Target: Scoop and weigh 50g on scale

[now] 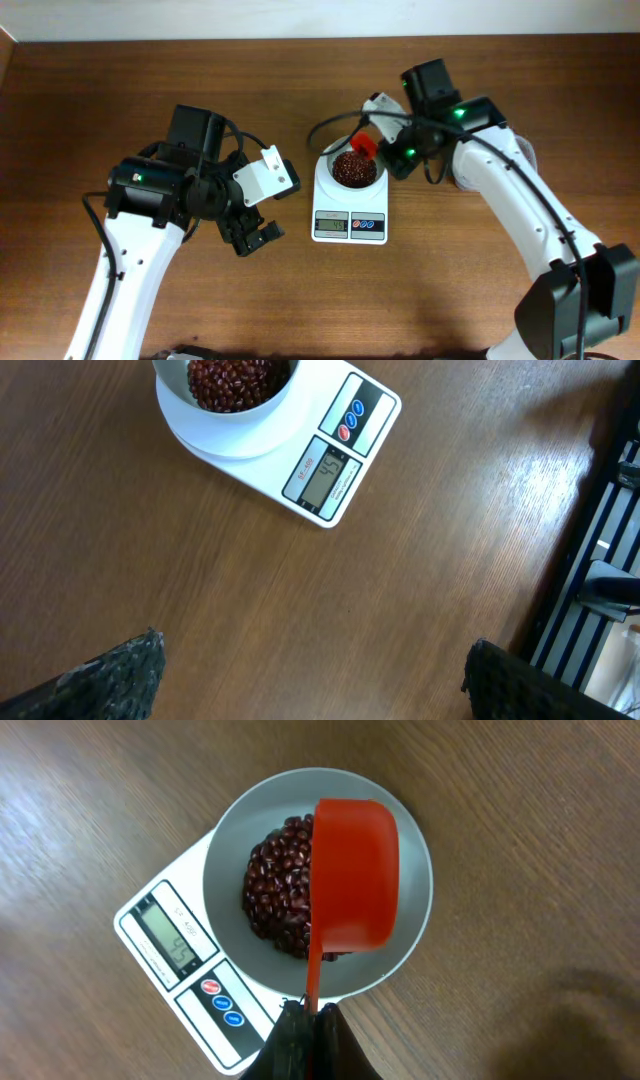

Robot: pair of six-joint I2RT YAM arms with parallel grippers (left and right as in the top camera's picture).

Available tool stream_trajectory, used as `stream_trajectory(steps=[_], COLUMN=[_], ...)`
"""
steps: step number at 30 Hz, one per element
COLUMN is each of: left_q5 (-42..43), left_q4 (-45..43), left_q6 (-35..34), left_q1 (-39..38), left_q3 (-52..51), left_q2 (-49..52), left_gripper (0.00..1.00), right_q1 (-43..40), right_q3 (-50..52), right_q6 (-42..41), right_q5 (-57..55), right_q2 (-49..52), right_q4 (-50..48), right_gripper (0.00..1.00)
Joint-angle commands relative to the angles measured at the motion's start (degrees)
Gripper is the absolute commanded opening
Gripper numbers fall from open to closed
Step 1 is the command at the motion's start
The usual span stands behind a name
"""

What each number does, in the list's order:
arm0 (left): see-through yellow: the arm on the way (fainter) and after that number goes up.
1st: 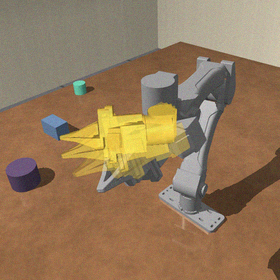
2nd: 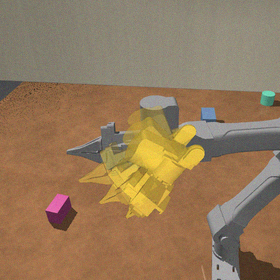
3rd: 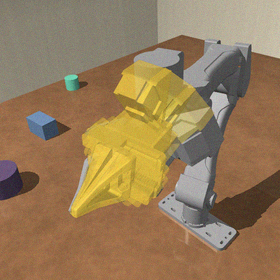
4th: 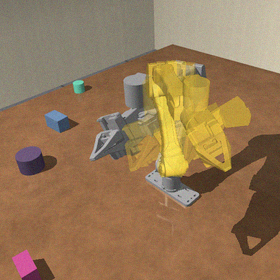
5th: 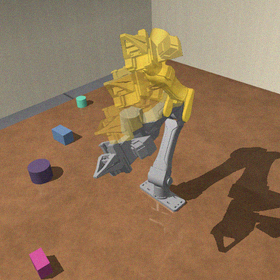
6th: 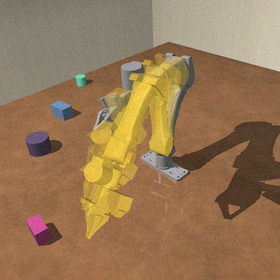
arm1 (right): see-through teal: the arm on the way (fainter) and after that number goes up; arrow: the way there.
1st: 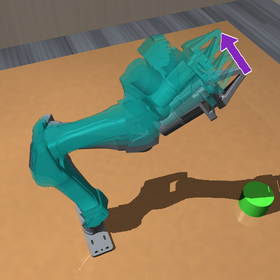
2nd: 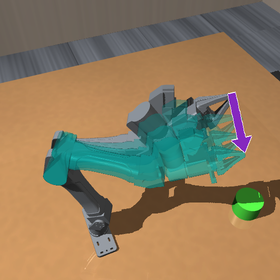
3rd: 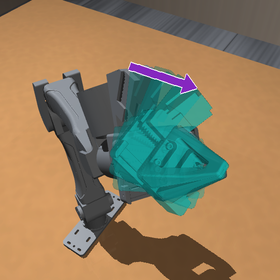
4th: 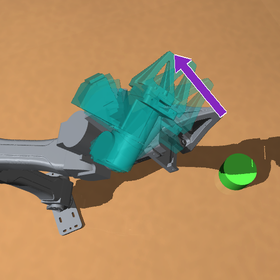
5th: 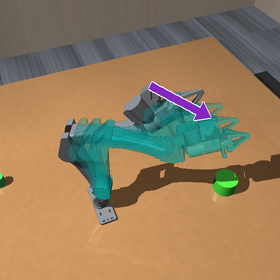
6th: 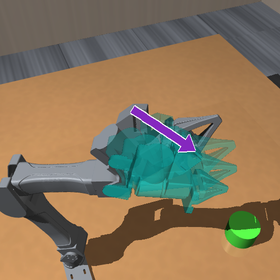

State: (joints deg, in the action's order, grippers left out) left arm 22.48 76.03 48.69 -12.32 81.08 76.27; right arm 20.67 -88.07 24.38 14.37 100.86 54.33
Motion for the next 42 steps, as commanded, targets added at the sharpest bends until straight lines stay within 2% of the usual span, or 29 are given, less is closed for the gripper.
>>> stream_trajectory(steps=[1,15,18,25,31,35,38,42], left_q5=[0.2,0.2,0.2,0.2,0.2,0.2,0.2,0.2], left_q4=[-0.1,-0.1,-0.1,-0.1,-0.1,-0.1,-0.1,-0.1], left_q6=[0.9,0.9,0.9,0.9,0.9,0.9,0.9,0.9], left_q1=[0.2,0.2,0.2,0.2,0.2,0.2,0.2,0.2], left_q3=[-0.5,-0.5,-0.5,-0.5,-0.5,-0.5,-0.5,-0.5], left_q2=[-0.8,-0.8,-0.8,-0.8,-0.7,-0.8,-0.8,-0.8], left_gripper=[0.99,0.99,0.99,0.99,0.99,0.99,0.99,0.99], right_q1=[1.1,1.1,1.0,-0.2,-8.8,-17.0,-22.9,-28.0], right_q3=[-0.4,-0.4,-0.4,-2.3,-2.4,-2.3,-2.2,-2.0], right_q6=[0.3,0.2,-2.4,-2.7,-6.3,-11.5,-11.5,-14.4], right_q5=[-4.4,-4.3,-3.8,3.4,3.4,2.7,2.6,-6.8], right_q2=[-1.9,-1.9,-2.0,-5.9,-11.8,-12.0,-11.6,-11.2], right_q4=[-0.2,-1.3,-2.0,-2.1,-2.1,0.4,3.6,7.0], right_gripper=[0.04,0.04,0.04,0.04,0.04,0.04,0.04,0.04])
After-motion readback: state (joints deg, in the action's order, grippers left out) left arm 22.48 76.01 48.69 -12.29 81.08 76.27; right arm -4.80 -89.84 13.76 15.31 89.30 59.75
